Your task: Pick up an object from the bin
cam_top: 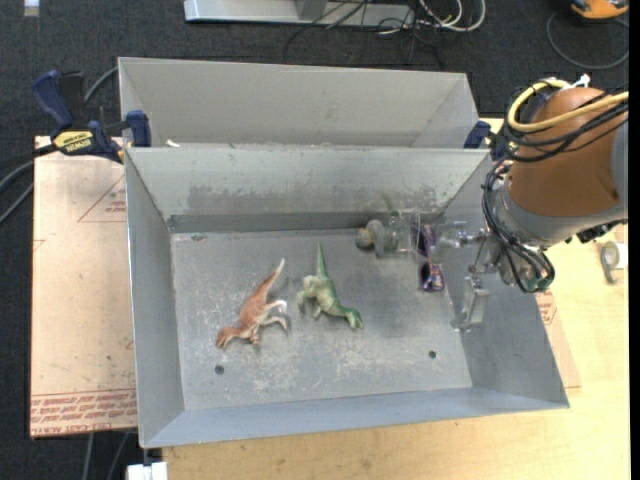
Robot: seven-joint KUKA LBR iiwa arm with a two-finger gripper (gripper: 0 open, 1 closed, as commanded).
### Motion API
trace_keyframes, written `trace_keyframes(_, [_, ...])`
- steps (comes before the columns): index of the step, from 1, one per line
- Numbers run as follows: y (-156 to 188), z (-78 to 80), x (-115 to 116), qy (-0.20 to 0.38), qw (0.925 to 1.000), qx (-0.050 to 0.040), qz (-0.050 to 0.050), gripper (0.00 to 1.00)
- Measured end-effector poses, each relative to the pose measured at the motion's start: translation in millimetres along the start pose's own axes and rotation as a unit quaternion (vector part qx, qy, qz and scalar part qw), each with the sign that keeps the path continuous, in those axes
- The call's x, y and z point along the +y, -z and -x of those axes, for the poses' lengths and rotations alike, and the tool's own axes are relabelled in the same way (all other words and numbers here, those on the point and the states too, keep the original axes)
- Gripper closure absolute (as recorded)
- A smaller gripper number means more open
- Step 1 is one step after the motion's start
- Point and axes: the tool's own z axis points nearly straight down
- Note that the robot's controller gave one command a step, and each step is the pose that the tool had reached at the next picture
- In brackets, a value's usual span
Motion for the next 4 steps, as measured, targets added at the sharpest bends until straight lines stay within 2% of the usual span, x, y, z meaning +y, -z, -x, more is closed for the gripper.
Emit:
trace_keyframes(1, [-104,64.9,4,-0.010,0.9999,-0.0026,0.000,0.00])
trace_keyframes(2, [-101,73.3,16,0.000,1.0000,0.0013,0.001,0.00])
trace_keyframes(3, [-114,102.6,131,-0.061,0.9981,-0.0046,0.001,0.00])
trace_keyframes(4, [-115,93.7,70,-0.011,0.9999,0.0005,-0.001,0.00])
